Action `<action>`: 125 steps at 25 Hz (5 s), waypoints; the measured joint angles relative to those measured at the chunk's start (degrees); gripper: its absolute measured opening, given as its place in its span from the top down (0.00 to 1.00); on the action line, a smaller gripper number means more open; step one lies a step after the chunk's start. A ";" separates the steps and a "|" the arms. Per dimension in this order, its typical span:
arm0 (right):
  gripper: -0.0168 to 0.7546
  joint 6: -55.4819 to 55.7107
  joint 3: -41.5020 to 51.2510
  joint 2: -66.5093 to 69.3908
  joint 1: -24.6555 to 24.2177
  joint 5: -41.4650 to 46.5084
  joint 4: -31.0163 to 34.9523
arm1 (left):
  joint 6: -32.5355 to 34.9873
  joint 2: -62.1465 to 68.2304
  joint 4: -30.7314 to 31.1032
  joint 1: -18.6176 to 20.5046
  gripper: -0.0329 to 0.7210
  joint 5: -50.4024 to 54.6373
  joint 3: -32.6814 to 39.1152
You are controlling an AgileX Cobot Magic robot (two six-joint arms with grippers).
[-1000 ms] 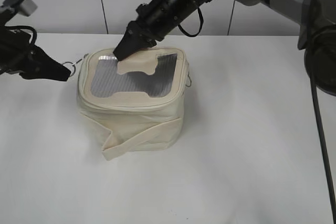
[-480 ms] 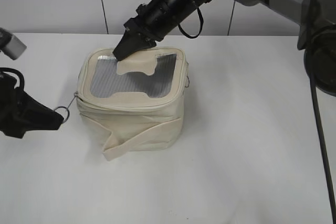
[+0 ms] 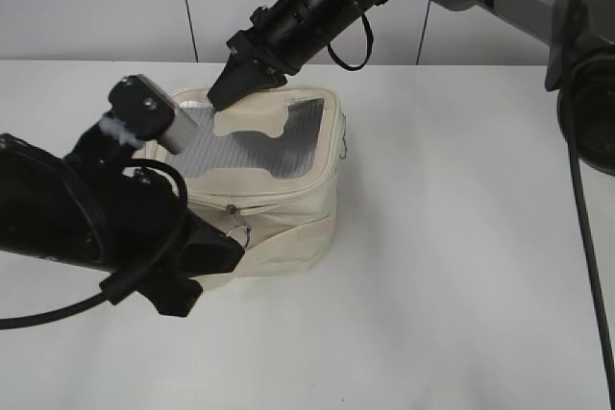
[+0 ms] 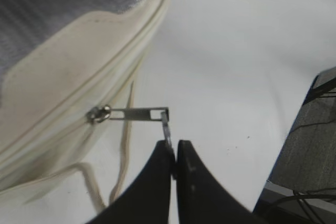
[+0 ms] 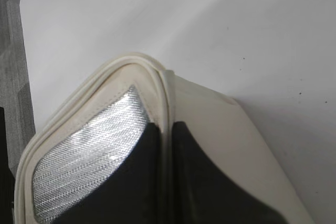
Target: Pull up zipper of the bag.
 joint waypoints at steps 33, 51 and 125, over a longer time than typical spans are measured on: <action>0.67 -25.47 61.32 -34.18 -26.24 -17.05 22.16 | -10.21 20.84 5.07 22.93 0.54 27.05 -42.84; 0.32 -66.56 81.50 -37.25 -18.62 -21.79 48.75 | -12.75 42.36 19.97 11.51 0.43 40.65 -69.04; 0.97 -57.03 76.08 -31.57 -9.14 -38.53 35.27 | -12.88 44.85 21.50 11.34 0.90 38.99 -69.41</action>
